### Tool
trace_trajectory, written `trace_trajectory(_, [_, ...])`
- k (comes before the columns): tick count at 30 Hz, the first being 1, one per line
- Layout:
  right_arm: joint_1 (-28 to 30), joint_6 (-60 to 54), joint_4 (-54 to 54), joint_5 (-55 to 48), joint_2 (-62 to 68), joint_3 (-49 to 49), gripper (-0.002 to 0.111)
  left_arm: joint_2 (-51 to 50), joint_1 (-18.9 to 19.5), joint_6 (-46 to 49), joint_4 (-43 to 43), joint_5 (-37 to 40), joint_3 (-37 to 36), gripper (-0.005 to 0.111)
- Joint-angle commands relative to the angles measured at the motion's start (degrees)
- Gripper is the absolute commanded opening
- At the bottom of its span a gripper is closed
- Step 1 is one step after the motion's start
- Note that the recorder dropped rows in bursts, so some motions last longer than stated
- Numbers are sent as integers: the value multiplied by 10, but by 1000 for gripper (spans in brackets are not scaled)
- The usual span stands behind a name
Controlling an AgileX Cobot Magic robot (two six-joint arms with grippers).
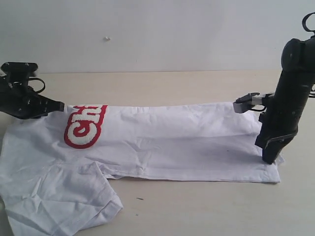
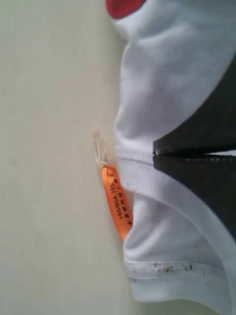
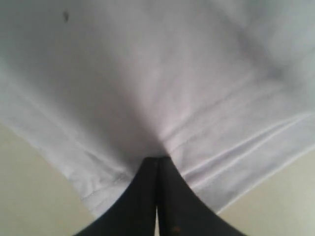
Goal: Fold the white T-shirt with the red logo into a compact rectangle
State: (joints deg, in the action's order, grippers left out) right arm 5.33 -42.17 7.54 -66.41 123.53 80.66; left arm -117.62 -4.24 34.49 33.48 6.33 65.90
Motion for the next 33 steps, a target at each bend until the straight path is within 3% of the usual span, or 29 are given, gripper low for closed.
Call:
trace_trajectory(1, [0, 2, -2, -28, -10, -19, 0, 32, 3, -6, 2, 31, 2, 0])
trace_trajectory(8, [0, -22, 37, 63, -42, -16, 0, 52, -3, 23, -20, 45, -19, 0])
trace_trajectory(17, [-9, -67, 212, 107, -67, 37, 0, 48, -96, 69, -20, 73, -4, 0])
trace_trajectory(22, [-30, -78, 191, 128, -15, 37, 0, 21, -118, 87, -19, 99, -4, 0])
trace_trajectory(27, [-34, -70, 159, 215, 22, 37, 0, -17, -117, 55, -8, 46, -4, 0])
trace_trajectory(33, [-34, -36, 92, 245, 62, 37, 0, -40, -117, 56, -13, 27, 13, 0])
